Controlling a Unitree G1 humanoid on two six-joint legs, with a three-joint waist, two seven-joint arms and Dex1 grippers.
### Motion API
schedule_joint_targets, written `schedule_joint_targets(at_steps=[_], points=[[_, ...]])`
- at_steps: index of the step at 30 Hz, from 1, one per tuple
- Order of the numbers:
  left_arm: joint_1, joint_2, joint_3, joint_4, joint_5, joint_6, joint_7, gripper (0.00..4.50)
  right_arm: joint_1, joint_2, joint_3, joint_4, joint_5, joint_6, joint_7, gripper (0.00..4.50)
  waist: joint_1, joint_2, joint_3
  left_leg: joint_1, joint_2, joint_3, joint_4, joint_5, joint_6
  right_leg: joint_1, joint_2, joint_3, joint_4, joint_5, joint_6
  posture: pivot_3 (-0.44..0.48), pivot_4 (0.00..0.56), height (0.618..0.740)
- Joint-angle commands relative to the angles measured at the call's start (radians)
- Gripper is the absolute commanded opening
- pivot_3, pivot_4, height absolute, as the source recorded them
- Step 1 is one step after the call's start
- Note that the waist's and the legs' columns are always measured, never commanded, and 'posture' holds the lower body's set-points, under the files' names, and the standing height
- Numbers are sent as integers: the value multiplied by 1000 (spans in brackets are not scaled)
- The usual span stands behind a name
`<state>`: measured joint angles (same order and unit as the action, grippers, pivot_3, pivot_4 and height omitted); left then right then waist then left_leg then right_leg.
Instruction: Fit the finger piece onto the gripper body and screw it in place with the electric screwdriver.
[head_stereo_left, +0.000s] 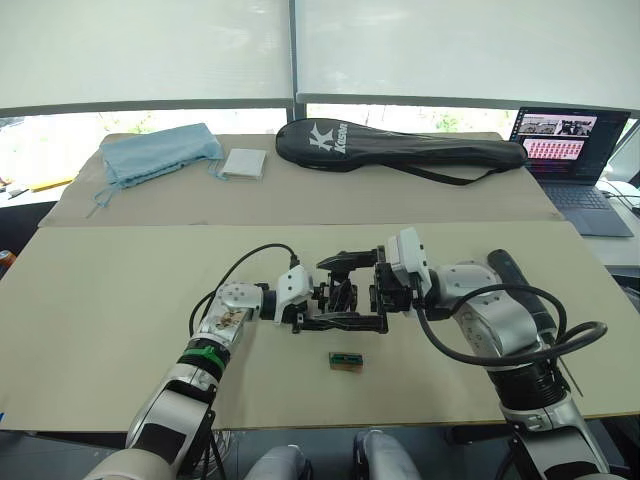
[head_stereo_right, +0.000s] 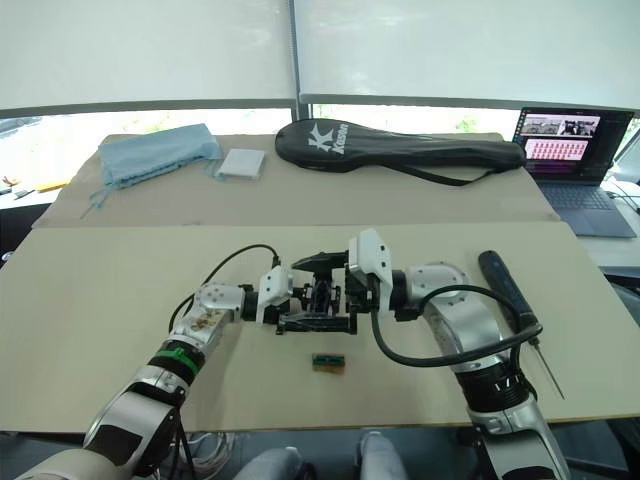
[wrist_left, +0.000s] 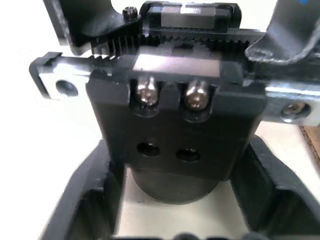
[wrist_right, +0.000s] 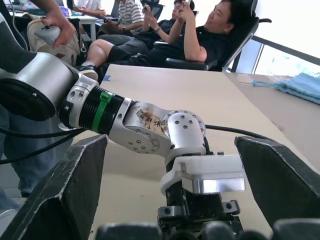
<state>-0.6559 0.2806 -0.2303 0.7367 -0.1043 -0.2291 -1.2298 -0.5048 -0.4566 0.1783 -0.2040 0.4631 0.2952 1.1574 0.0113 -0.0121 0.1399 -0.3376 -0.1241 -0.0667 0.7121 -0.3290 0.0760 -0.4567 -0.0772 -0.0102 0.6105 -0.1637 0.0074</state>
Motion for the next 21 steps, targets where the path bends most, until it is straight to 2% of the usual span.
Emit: schedule_joint_targets(at_steps=[1,8,12,17,21], points=[[22,8,-1,36,30,16,30,4477,-15,-11,-50,-67,45,-22,2,4500,0,0,0,0,0,0,0,0,0,0,0,0,0,0,0,0,150,740],[62,48,35,-11,-9,38,5,4477,46,-76,-132,-161,98,6,-20,4500,-5,0,0,0,0,0,-1,0,0,0,0,0,0,0,0,0,150,740],[112,100,83,-100,-80,100,-44,4477,131,-144,-224,-239,154,46,-55,4500,-15,0,0,0,1,0,-2,0,0,-1,0,0,0,0,0,0,150,740],[202,200,175,-279,-213,201,-118,4477,341,-246,-430,-352,211,96,-129,4500,-14,0,1,0,1,0,-4,0,0,-2,0,0,0,-1,-1,0,150,740],[256,272,257,-414,-298,260,-124,4477,594,-249,-660,-404,203,67,-179,4500,9,-1,3,-1,1,0,-4,-1,0,-1,0,0,-2,-1,-1,0,150,740]])
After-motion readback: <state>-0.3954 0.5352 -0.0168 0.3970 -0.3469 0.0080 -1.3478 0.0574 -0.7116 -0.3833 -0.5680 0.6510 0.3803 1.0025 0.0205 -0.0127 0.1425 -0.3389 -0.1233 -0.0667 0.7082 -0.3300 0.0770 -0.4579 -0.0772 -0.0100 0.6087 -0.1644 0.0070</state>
